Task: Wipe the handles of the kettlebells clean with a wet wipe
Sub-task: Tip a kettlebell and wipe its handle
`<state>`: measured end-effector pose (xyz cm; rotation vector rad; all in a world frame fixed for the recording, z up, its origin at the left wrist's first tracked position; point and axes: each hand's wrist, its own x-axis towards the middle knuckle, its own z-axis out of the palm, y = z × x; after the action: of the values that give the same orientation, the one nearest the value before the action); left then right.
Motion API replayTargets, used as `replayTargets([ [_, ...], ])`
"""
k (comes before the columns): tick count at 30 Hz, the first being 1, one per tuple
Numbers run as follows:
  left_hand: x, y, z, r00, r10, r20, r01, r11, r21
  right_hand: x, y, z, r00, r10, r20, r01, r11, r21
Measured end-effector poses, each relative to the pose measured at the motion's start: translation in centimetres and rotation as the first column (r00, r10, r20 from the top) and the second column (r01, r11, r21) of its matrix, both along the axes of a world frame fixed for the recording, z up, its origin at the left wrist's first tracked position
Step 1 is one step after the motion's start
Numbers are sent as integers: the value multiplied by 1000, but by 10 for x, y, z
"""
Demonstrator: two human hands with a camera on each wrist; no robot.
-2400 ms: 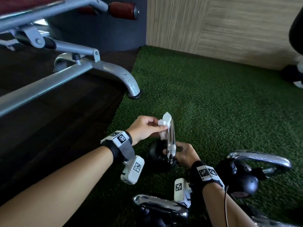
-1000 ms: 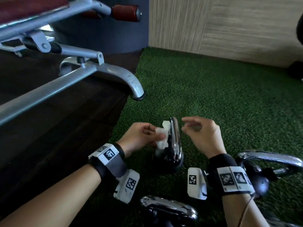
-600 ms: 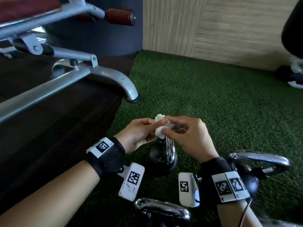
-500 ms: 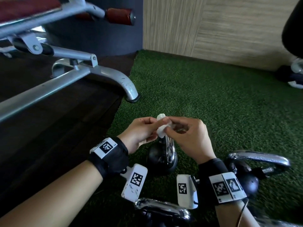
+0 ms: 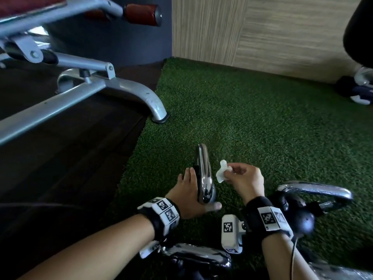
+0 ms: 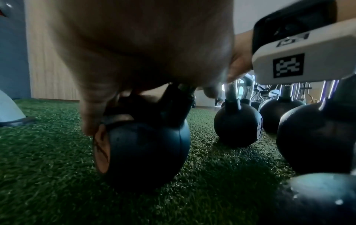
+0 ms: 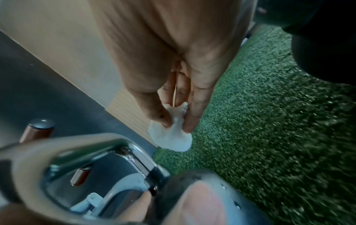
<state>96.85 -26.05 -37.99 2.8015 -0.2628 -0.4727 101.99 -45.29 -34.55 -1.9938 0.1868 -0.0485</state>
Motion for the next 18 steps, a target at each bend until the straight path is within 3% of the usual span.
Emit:
replayTargets([
  [4, -1, 0, 1, 993, 28, 117, -18, 996, -88, 4, 8, -12, 998, 22, -62, -23, 1000, -19],
  [9, -8, 23, 39, 997, -7, 72, 32, 932, -360, 5, 21, -16, 998, 5, -57, -8, 999, -46],
  [13, -9, 29, 56, 994, -87, 60, 102, 942, -319, 7, 32, -15, 998, 59, -19, -61, 990, -127],
  [18, -3, 32, 42, 986, -128, 103, 152, 948, -281, 15, 48, -17, 998, 64, -6, -64, 974, -216],
])
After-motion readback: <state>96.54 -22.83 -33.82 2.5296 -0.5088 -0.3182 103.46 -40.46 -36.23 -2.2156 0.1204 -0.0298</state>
